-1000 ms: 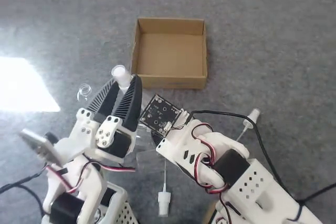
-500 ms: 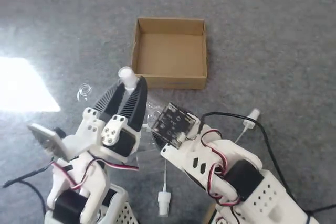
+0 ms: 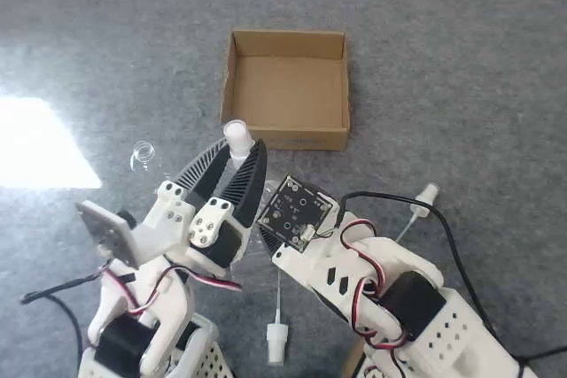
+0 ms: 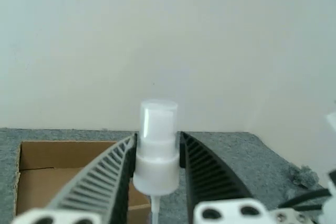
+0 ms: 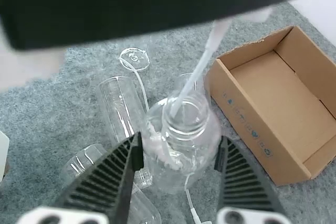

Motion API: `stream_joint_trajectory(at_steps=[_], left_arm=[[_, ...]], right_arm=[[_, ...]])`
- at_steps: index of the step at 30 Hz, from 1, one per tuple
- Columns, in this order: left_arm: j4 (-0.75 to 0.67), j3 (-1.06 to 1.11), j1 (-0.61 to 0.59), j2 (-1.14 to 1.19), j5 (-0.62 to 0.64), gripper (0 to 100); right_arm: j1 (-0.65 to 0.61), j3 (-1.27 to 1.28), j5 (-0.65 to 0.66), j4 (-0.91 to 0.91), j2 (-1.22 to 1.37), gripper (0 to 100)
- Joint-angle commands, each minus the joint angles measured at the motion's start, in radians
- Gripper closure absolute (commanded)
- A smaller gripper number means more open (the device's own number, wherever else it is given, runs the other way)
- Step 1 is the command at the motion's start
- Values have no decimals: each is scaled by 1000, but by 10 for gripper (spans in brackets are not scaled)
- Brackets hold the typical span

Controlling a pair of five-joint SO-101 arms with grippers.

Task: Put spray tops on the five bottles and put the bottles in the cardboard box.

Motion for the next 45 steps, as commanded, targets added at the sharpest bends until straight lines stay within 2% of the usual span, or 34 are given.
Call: stream_joint_trajectory(at_steps=[1,8,16,19,24,32,36,40,45], left_arm=[[-18,-7,8,-5,-37,987],[-12,8,9,-5,-95,985],[23,7,100,-5,-212,984],[25,8,100,-5,-212,964],[81,7,94,-5,-207,810],[101,4,91,-5,-213,792],[166,-35,89,-5,-213,760],[226,-96,34,-5,-209,758],[222,-116,-25,-6,-209,757]], right_arm=[[2,-14,12,-13,-33,865],[21,-14,11,-13,-33,865],[65,-15,8,-13,-35,865],[67,-15,8,-13,-35,865],[67,-15,9,-13,-35,865],[67,-15,11,-13,-35,865],[67,-15,11,-13,-35,865],[67,-15,11,-13,-35,865],[68,-15,11,-13,-35,865]])
